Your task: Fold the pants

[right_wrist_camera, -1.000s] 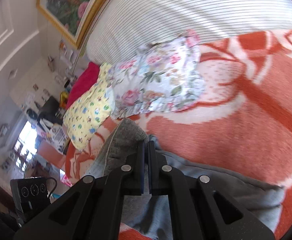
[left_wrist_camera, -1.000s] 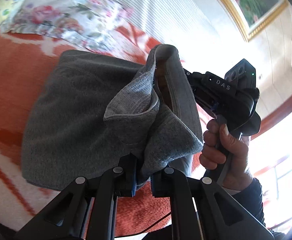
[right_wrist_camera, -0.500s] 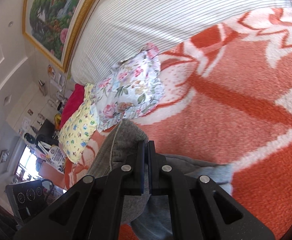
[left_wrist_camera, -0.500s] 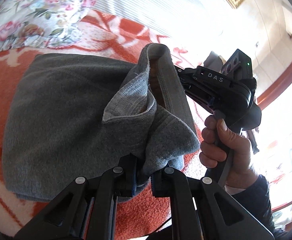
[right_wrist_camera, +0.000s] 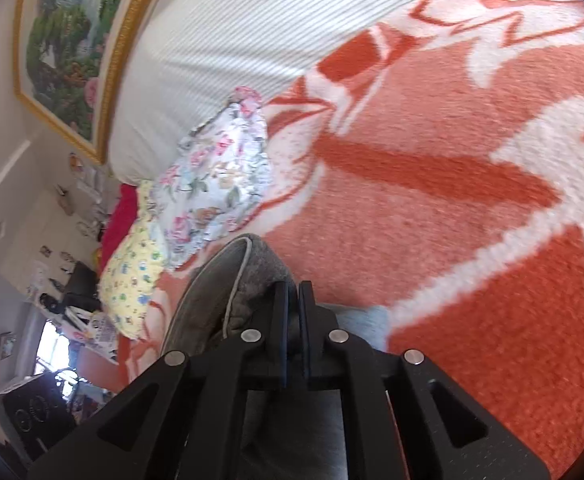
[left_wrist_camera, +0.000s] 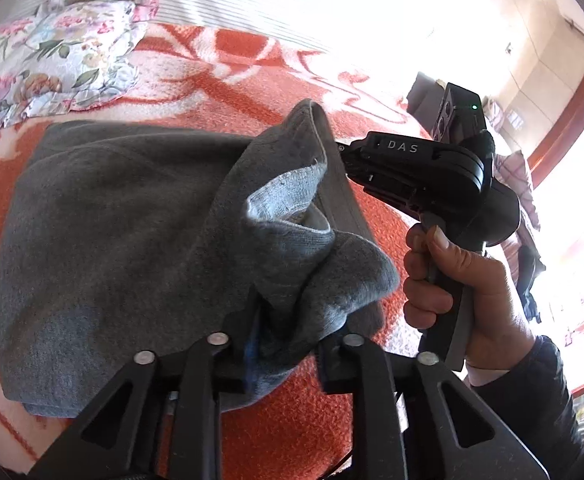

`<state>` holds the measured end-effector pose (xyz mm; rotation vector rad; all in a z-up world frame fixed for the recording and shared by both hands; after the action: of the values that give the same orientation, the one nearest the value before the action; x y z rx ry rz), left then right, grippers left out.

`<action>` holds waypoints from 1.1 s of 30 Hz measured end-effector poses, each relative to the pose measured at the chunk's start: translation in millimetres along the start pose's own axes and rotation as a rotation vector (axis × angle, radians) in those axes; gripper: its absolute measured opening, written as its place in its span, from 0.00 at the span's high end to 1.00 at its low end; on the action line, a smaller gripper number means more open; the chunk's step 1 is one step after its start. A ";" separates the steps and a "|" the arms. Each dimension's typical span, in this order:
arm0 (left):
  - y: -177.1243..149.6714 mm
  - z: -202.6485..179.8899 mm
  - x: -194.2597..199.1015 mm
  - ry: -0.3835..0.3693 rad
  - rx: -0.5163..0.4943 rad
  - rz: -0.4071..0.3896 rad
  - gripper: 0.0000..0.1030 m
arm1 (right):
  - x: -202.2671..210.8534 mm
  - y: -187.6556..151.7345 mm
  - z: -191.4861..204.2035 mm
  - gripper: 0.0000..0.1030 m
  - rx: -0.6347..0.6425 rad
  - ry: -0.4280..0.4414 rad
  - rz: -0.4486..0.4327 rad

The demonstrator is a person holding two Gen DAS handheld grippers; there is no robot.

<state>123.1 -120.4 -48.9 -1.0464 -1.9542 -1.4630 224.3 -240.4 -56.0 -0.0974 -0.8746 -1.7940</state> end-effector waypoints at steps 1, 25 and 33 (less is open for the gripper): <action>-1.4 -2.7 0.5 -0.004 -0.007 0.000 0.73 | 4.3 -0.4 -1.9 0.93 0.001 -0.013 -0.004; 14.7 82.6 83.2 -0.004 0.006 -0.103 0.46 | 54.8 -28.3 91.9 0.67 0.196 -0.104 -0.055; 56.8 135.0 63.0 0.099 0.030 -0.088 0.42 | 16.4 -48.3 126.4 0.52 0.299 -0.103 0.022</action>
<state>140.2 33.4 -10.7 -0.8681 -1.9672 -1.4978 134.1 -170.5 18.6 -0.0058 -1.2013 -1.6302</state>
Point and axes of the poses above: each gripper's, at about its wrist camera, not at the fingertips, and x roughly against the way its jaws point, z to its left, y to its top, the point moved 7 cm from there along -x, roughly the way its jaws point, and after that the axes turned 1 degree about -z, right-handed, at the moved point
